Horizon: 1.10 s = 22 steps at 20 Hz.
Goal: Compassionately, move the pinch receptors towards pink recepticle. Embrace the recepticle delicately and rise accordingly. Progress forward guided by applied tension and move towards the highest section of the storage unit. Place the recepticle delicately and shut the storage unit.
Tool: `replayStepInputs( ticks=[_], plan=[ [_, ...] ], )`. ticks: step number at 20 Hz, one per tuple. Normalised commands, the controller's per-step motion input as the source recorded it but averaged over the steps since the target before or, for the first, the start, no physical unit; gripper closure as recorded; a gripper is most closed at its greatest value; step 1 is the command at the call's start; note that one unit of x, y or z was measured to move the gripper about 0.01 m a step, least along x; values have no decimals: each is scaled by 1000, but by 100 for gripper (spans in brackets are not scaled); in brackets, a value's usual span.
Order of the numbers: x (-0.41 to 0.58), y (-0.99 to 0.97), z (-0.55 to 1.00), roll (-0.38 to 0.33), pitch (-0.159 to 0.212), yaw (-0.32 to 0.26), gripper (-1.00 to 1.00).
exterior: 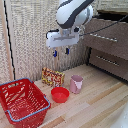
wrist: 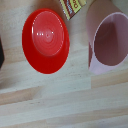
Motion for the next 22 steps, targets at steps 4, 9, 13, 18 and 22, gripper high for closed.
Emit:
replayStepInputs(
  ticks=[4,9,13,18,22],
  plan=[
    [-266,-688,-139,42,0,-130,-100],
    [-281,-758,-154,53,0,-136,-100],
    [-283,-736,-171,50,0,-126,-100],
    [-332,-573,-239,15,2,-116,-100],
    [-378,-342,-287,0,17,-126,-100]
  ],
)
